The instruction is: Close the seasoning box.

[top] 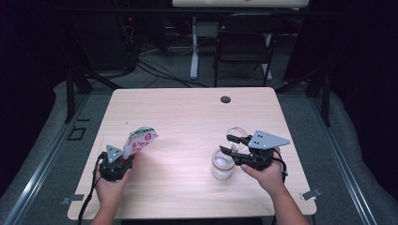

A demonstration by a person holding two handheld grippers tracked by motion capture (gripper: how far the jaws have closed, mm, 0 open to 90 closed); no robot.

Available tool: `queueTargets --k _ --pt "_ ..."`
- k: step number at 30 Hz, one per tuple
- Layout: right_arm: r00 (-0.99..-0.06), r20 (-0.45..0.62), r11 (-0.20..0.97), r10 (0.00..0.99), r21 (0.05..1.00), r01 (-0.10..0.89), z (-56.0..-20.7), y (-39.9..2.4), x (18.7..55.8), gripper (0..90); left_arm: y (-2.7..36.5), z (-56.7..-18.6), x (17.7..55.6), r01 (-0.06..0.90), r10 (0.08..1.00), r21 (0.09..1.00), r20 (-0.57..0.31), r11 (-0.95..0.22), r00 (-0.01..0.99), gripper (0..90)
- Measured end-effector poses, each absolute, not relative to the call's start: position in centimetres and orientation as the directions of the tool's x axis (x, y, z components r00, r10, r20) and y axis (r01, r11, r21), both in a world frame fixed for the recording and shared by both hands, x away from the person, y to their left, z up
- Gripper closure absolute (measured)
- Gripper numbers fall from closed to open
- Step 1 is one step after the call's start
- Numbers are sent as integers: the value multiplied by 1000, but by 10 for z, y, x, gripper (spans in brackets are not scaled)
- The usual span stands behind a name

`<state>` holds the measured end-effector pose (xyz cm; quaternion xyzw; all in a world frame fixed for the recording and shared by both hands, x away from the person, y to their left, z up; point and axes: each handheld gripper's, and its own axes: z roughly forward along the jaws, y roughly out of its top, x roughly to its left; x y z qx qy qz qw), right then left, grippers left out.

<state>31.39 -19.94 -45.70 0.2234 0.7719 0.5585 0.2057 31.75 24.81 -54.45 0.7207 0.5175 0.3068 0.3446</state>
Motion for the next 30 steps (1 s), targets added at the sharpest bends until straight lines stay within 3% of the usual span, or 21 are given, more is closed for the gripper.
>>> queueTargets --k 7,14,30 --pt "-785 -66 253 616 960 117 -457 -206 308 524 264 -551 320 556 981 816 65 -159 185 718" --pt "-777 -49 247 627 959 139 -458 -211 307 515 268 -555 323 569 986 807 99 -158 134 717" --pt "-763 -53 247 645 959 142 -459 -212 306 514 271 -569 327 611 985 773 115 -172 131 712"
